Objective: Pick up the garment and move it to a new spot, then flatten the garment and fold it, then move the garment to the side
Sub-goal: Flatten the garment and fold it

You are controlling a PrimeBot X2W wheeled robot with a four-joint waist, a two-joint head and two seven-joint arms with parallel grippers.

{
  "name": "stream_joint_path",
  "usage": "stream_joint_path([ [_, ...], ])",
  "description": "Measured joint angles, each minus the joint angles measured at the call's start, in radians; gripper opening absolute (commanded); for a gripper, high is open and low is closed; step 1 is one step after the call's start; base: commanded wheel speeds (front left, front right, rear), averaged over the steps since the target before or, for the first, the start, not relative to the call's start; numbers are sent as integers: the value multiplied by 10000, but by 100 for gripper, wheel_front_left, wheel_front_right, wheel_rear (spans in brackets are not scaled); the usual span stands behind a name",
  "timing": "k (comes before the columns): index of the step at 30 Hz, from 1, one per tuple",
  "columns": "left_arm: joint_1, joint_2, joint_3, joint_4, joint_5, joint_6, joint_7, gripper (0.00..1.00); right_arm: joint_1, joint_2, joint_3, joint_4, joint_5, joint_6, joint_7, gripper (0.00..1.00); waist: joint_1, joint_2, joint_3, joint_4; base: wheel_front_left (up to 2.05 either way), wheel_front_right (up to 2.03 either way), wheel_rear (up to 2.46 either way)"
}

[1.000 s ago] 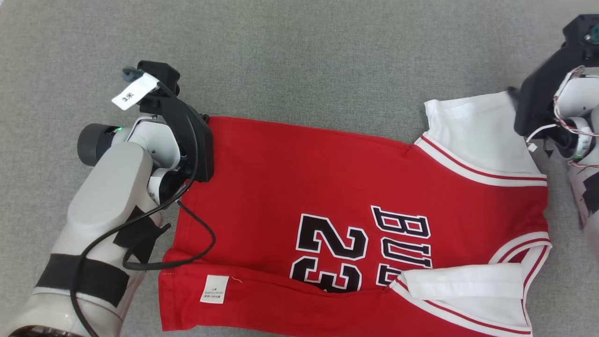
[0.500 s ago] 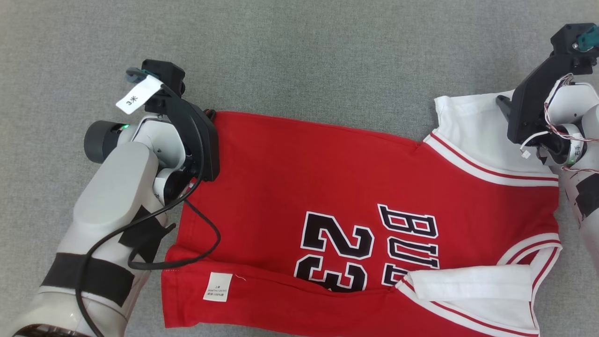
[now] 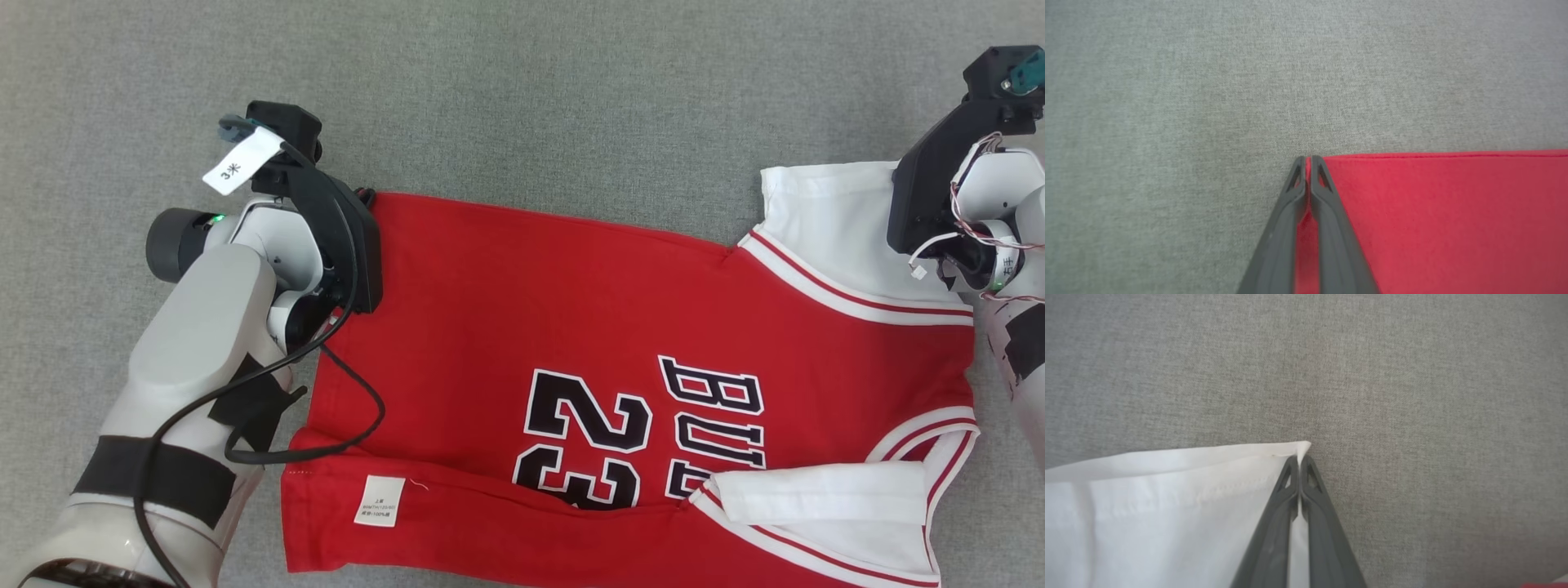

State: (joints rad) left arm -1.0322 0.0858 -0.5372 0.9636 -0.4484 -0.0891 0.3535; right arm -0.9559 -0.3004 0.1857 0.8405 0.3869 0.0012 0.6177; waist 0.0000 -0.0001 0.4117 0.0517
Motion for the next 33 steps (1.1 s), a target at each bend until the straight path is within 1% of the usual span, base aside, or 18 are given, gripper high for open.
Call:
stream_joint_path([
  [14, -8, -38, -4, 412, -8, -4, -604, 0, -152, 27, -203, 297, 6, 25, -1103, 0, 1, 1, -573, -58, 0, 0, 0],
  [16, -3, -46, -2, 472, -10, -6, -734, 0, -143, 38, -234, 316, 84, 104, -1266, 0, 2, 1, -675, -63, 0, 0, 0],
  [19, 38, -94, -15, 479, -31, -86, -941, 0, 85, 52, -272, 274, 226, 384, -1519, 0, 1, 1, -845, -59, 0, 0, 0],
  [21, 136, -115, -65, 458, -31, -96, -1120, 0, 471, 48, -290, 217, 286, 583, -1661, 0, 1, 2, -969, -50, 0, 0, 0],
  [24, 600, -130, -198, 393, -35, -178, -1440, 0, 1188, 29, -288, -25, 384, 782, -1929, 0, 1, 1, -1177, -28, 0, 0, 0],
  [28, 1398, -81, -280, 232, -48, -265, -1906, 0, 1986, 33, -288, -458, 525, 936, -2309, 0, 0, 1, -1501, -13, 0, 0, 0],
  [33, 2092, 161, -412, 27, -54, -272, -2391, 0, 3187, 8, -280, -1256, 809, 1062, -2560, 0, 0, 1, -1959, -22, 0, 0, 0],
])
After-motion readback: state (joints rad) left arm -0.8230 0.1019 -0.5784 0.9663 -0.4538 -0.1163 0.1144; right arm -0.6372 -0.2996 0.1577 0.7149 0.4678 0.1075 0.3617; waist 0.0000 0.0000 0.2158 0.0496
